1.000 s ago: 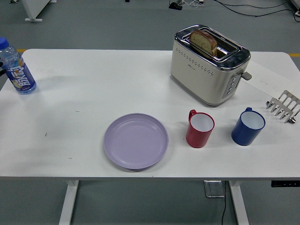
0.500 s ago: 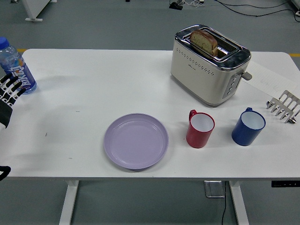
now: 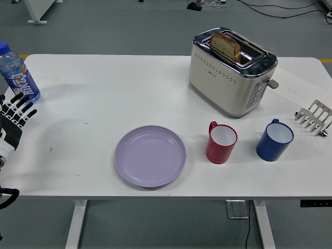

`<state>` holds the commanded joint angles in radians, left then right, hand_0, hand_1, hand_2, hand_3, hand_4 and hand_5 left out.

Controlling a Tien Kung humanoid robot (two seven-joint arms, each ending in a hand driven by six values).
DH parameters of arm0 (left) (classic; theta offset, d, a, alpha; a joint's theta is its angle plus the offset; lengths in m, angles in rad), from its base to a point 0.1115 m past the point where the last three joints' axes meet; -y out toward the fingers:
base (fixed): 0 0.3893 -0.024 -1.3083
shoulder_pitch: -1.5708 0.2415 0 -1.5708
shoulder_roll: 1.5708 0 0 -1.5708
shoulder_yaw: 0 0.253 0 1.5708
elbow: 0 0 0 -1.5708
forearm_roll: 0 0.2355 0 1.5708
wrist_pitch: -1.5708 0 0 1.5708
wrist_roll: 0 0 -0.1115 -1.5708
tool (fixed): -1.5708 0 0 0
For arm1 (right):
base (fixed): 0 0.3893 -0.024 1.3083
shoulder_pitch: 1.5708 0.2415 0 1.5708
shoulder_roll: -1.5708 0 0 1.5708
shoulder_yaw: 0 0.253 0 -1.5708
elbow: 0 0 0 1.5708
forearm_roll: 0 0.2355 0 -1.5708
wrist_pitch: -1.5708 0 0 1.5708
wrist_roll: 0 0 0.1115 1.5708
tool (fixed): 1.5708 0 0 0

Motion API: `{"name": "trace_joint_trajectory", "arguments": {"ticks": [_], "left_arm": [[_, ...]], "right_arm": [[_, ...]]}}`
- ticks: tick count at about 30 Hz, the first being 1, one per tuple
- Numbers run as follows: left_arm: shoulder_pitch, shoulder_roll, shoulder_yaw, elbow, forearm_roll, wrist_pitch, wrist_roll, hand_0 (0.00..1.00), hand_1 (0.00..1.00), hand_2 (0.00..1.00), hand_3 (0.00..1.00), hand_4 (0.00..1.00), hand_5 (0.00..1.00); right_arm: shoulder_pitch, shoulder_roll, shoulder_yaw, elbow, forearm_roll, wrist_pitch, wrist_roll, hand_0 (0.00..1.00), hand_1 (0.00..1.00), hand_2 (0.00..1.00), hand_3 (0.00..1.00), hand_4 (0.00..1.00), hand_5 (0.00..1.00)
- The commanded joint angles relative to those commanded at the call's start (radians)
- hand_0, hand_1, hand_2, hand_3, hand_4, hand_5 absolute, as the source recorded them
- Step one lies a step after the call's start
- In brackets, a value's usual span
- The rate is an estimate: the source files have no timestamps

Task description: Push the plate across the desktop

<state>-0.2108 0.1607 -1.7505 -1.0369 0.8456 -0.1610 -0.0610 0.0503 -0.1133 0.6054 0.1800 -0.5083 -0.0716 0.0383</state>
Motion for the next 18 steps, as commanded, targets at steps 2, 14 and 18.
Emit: {"name": "trace_joint_trajectory", "arguments": {"ticks": [2, 14, 18], "left_arm": [[0.003, 0.000, 0.006, 0.002, -0.001, 0.000, 0.000, 0.726, 0.798, 0.785, 0.721, 0.545, 0.998], [0.001, -0.009, 0.012, 0.009, -0.003, -0.002, -0.006, 0.731, 0.799, 0.785, 0.725, 0.547, 0.998], [-0.002, -0.010, 0.008, 0.009, -0.003, -0.002, -0.008, 0.731, 0.799, 0.785, 0.725, 0.547, 0.998]], "right_arm": [[-0.002, 0.000, 0.001, 0.000, 0.000, 0.000, 0.001, 0.704, 0.719, 0.783, 0.732, 0.331, 0.265], [-0.001, -0.001, 0.004, 0.000, 0.001, 0.001, 0.004, 0.704, 0.718, 0.782, 0.732, 0.330, 0.266], [0.001, -0.001, -0.002, 0.000, 0.009, 0.000, 0.007, 0.704, 0.718, 0.782, 0.732, 0.330, 0.266]]}}
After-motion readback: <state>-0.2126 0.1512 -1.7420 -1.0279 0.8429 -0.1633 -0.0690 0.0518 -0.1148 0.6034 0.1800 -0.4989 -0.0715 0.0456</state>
